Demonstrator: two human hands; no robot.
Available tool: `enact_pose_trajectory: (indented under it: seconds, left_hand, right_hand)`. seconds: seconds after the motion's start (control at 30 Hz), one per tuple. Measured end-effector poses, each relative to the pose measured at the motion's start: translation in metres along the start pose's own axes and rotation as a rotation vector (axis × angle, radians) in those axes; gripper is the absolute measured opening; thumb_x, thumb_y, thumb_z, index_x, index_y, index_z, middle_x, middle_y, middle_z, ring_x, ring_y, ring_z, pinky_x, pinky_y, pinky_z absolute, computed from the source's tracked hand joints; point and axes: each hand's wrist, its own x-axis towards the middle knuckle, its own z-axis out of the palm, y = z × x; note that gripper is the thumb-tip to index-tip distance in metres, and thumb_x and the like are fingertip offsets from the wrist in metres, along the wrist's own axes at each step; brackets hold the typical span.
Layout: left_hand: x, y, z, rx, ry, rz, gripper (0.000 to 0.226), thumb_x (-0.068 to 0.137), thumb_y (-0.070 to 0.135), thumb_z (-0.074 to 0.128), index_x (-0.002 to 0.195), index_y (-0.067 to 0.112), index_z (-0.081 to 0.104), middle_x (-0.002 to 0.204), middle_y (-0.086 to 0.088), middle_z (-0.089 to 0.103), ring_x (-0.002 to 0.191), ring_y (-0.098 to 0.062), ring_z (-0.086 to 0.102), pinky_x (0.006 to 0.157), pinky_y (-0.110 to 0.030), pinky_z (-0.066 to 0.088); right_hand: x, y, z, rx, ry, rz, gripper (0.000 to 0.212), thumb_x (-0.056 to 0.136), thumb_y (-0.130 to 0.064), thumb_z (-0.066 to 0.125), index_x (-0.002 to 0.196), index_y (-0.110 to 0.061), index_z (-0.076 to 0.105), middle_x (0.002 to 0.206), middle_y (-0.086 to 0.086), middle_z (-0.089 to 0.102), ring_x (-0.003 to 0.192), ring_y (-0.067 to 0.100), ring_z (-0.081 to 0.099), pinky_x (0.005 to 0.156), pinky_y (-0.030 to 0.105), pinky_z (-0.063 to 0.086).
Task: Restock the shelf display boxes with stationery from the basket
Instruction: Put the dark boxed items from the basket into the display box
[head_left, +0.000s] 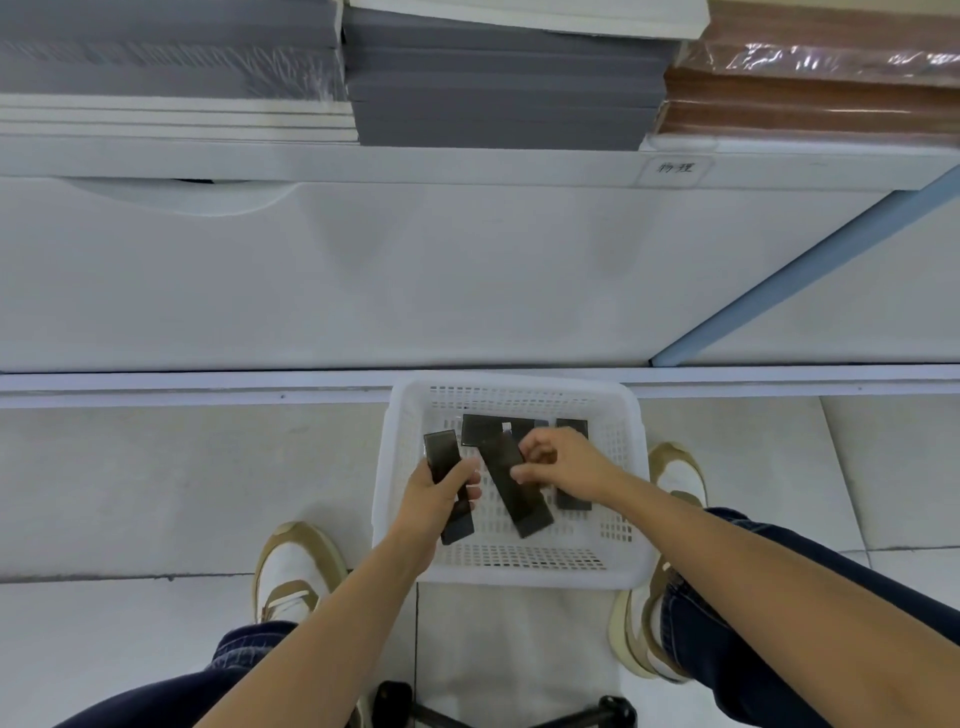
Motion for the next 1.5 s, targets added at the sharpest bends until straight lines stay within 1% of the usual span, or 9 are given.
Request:
enact_pose_trajectory:
  seconds: [0.2, 0.3, 0.5, 0.63, 0.87, 1.1, 1.23, 1.33, 1.5]
  left_hand:
    - [0.0, 0.001, 0.011, -0.119, -0.131, 0.053, 0.046, 0.078, 0.037, 0.072, 0.117, 0.016, 0.062, 0.102, -0.006, 0.075, 0.093, -0.022, 0.072, 0.071, -0.028, 0.058]
    - [0.005, 0.001, 0.004, -0.153, -0.026, 0.041, 0.026, 0.09, 0.027, 0.066, 0.111, 0.012, 0.063, 0.096, -0.009, 0.076, 0.085, -0.025, 0.073, 0.068, -0.032, 0.059]
    - [0.011, 0.001, -0.008, -0.154, 0.019, -0.003, 0.015, 0.096, 0.022, 0.059, 0.093, 0.007, 0.056, 0.071, -0.011, 0.068, 0.072, -0.029, 0.069, 0.075, -0.044, 0.057]
    - [0.012, 0.0, -0.006, -0.18, 0.005, -0.036, 0.018, 0.095, 0.022, 0.061, 0.098, 0.007, 0.052, 0.071, -0.011, 0.063, 0.064, -0.029, 0.066, 0.076, -0.047, 0.056]
    - [0.018, -0.008, 0.0, -0.086, 0.036, -0.027, 0.026, 0.088, 0.019, 0.07, 0.102, 0.007, 0.052, 0.078, -0.012, 0.061, 0.058, -0.023, 0.058, 0.065, -0.038, 0.056]
    - [0.026, -0.003, 0.023, 0.056, 0.093, 0.062, 0.03, 0.08, 0.025, 0.079, 0.105, 0.016, 0.064, 0.086, -0.007, 0.073, 0.069, -0.017, 0.07, 0.056, -0.029, 0.056]
    - [0.028, -0.001, 0.02, 0.1, 0.096, 0.059, 0.026, 0.079, 0.023, 0.08, 0.098, 0.022, 0.064, 0.088, -0.002, 0.073, 0.074, -0.014, 0.072, 0.054, -0.025, 0.055]
    - [0.025, 0.001, 0.015, 0.058, 0.082, 0.037, 0.029, 0.079, 0.021, 0.08, 0.104, 0.018, 0.065, 0.093, -0.005, 0.074, 0.082, -0.021, 0.072, 0.061, -0.033, 0.058]
    - [0.019, 0.002, 0.01, 0.119, 0.077, 0.045, 0.03, 0.081, 0.024, 0.077, 0.107, 0.019, 0.063, 0.098, -0.005, 0.073, 0.089, -0.022, 0.071, 0.078, -0.041, 0.06]
  right_hand:
    - [0.002, -0.026, 0.019, 0.219, -0.113, -0.15, 0.015, 0.087, -0.022, 0.071, 0.101, -0.017, 0.071, 0.092, 0.002, 0.074, 0.087, 0.014, 0.071, 0.075, 0.024, 0.056]
    - [0.006, -0.018, 0.022, 0.158, 0.066, -0.158, 0.016, 0.09, -0.026, 0.065, 0.105, -0.023, 0.07, 0.098, -0.008, 0.07, 0.089, 0.008, 0.067, 0.075, 0.024, 0.056]
    - [0.016, 0.012, 0.024, -0.558, 0.29, -0.095, 0.046, 0.093, -0.022, 0.059, 0.137, -0.018, 0.046, 0.136, 0.0, 0.048, 0.123, 0.015, 0.044, 0.101, 0.029, 0.04]
    - [0.017, 0.017, 0.039, -0.74, 0.337, -0.045, 0.053, 0.088, -0.03, 0.066, 0.134, -0.017, 0.043, 0.132, 0.001, 0.045, 0.122, 0.018, 0.042, 0.099, 0.029, 0.037]
    - [0.006, 0.02, 0.047, -0.365, 0.353, 0.004, 0.039, 0.077, -0.032, 0.074, 0.106, -0.024, 0.05, 0.103, -0.007, 0.054, 0.095, 0.011, 0.054, 0.07, 0.019, 0.038]
    - [-0.008, 0.006, 0.045, -0.017, 0.272, -0.075, 0.041, 0.078, -0.045, 0.074, 0.112, -0.032, 0.055, 0.101, -0.015, 0.06, 0.09, 0.0, 0.058, 0.074, 0.018, 0.049]
    - [-0.018, 0.024, 0.031, -0.181, 0.448, 0.033, 0.043, 0.094, -0.034, 0.058, 0.133, -0.017, 0.048, 0.103, -0.009, 0.054, 0.084, -0.001, 0.054, 0.076, 0.014, 0.048]
    - [-0.021, 0.037, 0.037, -0.276, 0.413, 0.235, 0.058, 0.097, -0.029, 0.054, 0.146, -0.007, 0.03, 0.127, 0.005, 0.048, 0.104, 0.013, 0.054, 0.085, 0.019, 0.042]
    - [-0.016, 0.037, 0.055, -0.264, 0.466, 0.111, 0.055, 0.086, -0.024, 0.071, 0.134, -0.018, 0.045, 0.125, -0.004, 0.042, 0.111, 0.013, 0.05, 0.089, 0.018, 0.04]
